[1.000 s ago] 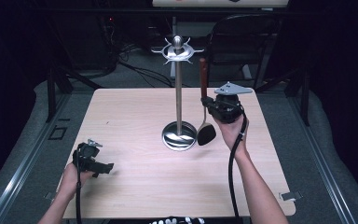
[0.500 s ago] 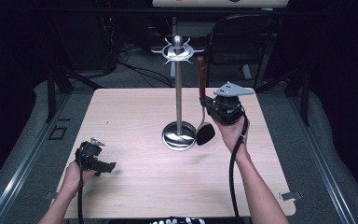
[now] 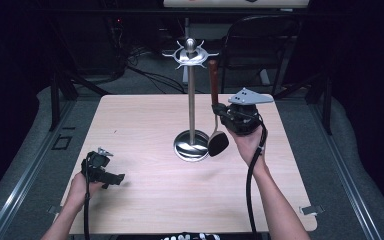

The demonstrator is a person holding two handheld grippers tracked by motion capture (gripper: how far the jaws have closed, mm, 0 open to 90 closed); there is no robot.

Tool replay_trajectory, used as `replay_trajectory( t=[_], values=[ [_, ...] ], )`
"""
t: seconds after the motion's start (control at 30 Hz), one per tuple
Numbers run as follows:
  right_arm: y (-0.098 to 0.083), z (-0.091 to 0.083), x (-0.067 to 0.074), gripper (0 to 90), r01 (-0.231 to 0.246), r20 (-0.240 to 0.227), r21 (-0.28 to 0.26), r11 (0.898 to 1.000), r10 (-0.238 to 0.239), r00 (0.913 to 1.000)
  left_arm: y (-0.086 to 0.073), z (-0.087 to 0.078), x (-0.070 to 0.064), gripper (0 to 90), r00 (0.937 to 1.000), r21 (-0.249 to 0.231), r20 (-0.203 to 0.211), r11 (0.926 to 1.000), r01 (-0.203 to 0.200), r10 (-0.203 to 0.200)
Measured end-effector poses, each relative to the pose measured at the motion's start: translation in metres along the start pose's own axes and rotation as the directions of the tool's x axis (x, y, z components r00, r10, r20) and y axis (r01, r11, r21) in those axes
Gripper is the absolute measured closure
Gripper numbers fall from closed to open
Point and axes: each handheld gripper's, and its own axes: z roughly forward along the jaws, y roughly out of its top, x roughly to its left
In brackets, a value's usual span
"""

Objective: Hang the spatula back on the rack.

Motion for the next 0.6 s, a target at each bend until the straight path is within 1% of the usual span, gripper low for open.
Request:
replay_trajectory(
  t=[0.17, 0.23, 0.37, 0.6],
  values=[
    [0.0028, -0.0019, 0.0028, 84.9, 0.008, -0.006, -0.008, 1.0, -0.008, 0.9999, 0.0001, 0.0, -0.0003, 0.2, 1.0, 0.001, 0.002, 1.0, -0.001, 0.001],
    [0.0039, -0.0022, 0.003, 84.9, 0.011, -0.01, 0.004, 1.0, -0.011, 0.9999, 0.0, 0.0, 0.0, 0.2, 1.0, 0.002, 0.0, 1.0, -0.001, 0.001],
    [0.0054, -0.001, 0.004, 84.9, 0.016, -0.009, -0.003, 1.0, -0.016, 0.9998, -0.0001, -0.0002, 0.0, 0.2, 1.0, 0.002, -0.001, 1.0, -0.001, 0.001],
    [0.0078, 0.001, 0.0054, 84.9, 0.019, -0.018, 0.007, 1.0, -0.019, 0.9997, -0.0011, -0.0005, 0.0004, 0.1, 1.0, 0.004, -0.001, 1.0, 0.003, -0.003]
  ],
)
